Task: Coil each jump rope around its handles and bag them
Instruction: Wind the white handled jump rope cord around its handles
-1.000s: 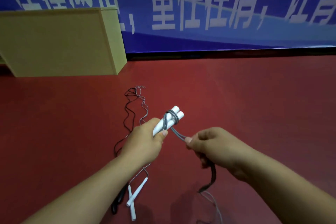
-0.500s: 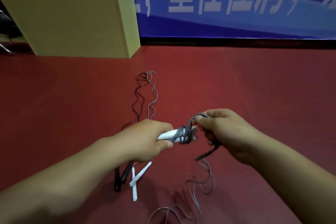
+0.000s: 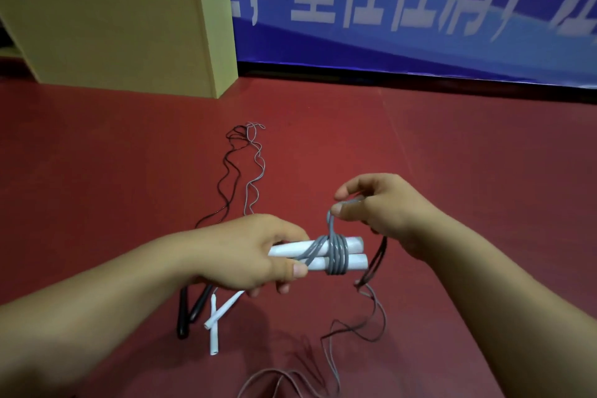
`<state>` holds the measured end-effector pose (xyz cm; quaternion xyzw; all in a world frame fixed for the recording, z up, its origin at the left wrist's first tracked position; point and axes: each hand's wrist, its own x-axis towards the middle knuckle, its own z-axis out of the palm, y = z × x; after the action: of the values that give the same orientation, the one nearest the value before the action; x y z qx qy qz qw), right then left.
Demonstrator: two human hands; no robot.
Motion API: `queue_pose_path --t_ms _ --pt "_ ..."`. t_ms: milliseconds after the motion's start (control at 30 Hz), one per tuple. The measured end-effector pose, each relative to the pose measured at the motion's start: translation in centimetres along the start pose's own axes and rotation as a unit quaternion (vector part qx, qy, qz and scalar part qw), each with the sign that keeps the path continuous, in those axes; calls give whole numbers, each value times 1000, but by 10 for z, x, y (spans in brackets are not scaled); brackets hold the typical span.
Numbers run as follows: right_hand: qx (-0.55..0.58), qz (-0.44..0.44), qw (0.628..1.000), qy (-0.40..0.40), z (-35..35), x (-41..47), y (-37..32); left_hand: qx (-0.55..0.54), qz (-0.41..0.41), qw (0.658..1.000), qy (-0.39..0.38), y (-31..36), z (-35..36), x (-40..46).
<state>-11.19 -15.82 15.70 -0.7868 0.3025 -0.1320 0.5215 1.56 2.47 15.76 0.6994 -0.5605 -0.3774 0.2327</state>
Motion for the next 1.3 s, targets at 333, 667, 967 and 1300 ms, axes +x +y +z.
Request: queue_pose_path --t_ms 333,667,967,1300 --pt "123 57 987 -88 25 -1 -3 -370 28 919 136 -3 -10 -3" --pt "82 126 985 -82 34 -3 6 -448 -36 828 334 -20 -22 14" --pt "92 85 982 -144 23 -16 -29 -263 -83 872 404 -49 -20 19" --pt "167 53 974 -140 26 -15 -32 44 -86 931 351 -58 -12 20"
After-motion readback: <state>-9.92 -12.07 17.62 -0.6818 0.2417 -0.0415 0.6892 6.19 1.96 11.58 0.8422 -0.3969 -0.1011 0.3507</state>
